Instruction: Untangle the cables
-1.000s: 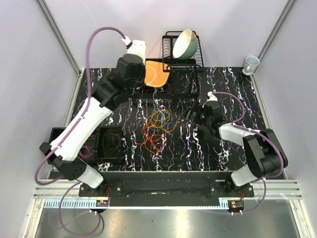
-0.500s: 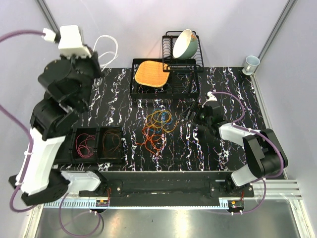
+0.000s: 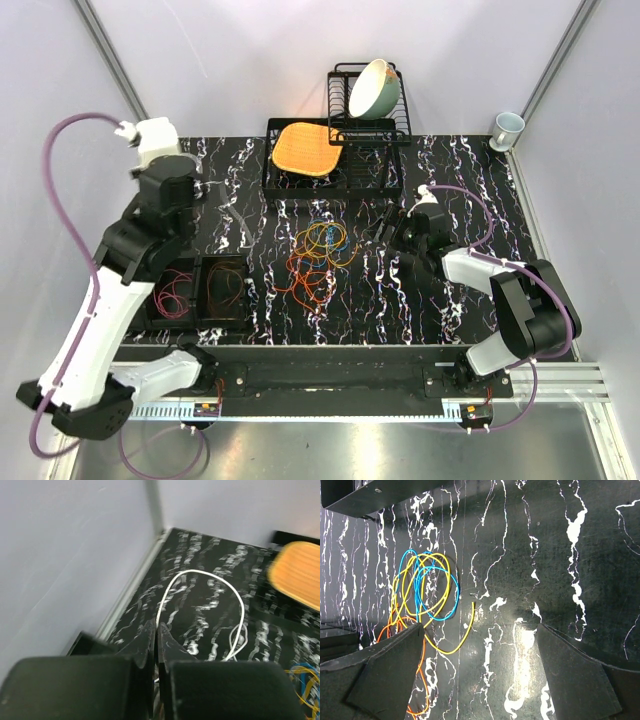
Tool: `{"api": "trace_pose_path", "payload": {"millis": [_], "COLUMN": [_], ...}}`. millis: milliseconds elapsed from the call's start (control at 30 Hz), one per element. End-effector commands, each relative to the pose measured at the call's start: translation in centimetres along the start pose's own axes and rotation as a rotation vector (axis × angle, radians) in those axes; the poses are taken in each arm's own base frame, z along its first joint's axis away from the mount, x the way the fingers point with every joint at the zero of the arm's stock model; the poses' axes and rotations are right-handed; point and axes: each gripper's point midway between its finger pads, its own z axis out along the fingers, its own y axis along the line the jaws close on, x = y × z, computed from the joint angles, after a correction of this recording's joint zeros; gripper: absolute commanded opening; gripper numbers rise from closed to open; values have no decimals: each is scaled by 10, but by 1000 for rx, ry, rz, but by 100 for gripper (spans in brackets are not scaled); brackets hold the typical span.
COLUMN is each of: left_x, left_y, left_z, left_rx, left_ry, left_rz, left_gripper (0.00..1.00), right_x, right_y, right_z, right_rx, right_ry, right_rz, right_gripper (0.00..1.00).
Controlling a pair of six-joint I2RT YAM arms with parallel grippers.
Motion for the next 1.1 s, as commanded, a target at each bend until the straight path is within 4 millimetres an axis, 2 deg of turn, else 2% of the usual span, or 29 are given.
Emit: {"api": "trace_pose_path", "payload": {"millis": [0, 67, 367, 467, 533, 567, 633, 667, 800, 833, 1000, 1033, 1067], "left_x": [17, 26, 72, 89, 99, 104, 110, 113, 118, 116, 107, 100, 98], "left_y": [53, 70, 124, 137, 138, 146, 147, 158, 169, 175, 179, 187, 187], "left_z": [-4, -4, -9, -7, -1, 0, 7, 8, 15, 12, 18, 16, 17], "left_rx": [-159, -222, -466, -529, -529, -558, -546, -581, -601, -617, -581, -597, -581], "left_ry": [23, 38, 110, 142, 168, 178, 197, 208, 230, 221, 198, 182, 182], "left_rz": [-150, -197, -245, -252, -260, -275, -285, -296, -368, -391, -472, -493, -508], "left_gripper": [0, 0, 0, 0, 0, 0, 0, 0, 0, 0, 0, 0, 0], "right_x": [-27, -28, -24, -23, -21, -20, -20, -20, -19, -19, -15, -14, -13], "right_y": [23, 24, 27, 27, 27, 26, 26, 26, 23, 22, 19, 19, 18], "right_z": [-4, -4, -4, -2, -1, 0, 0, 0, 0, 0, 4, 4, 6], "right_rx": [-71, -73, -95, -99, -100, -101, -100, -98, -92, -91, -88, -88, -87], "right_ry": [-70, -70, -55, -50, -44, -39, -38, -41, -42, -46, -37, -33, -31], "right_rz": [-6, -6, 3, 6, 9, 10, 7, 5, -6, -8, -12, -15, -15], "right_gripper": [100, 99, 100, 100, 100, 100, 100, 100, 100, 100, 100, 100, 100]}}
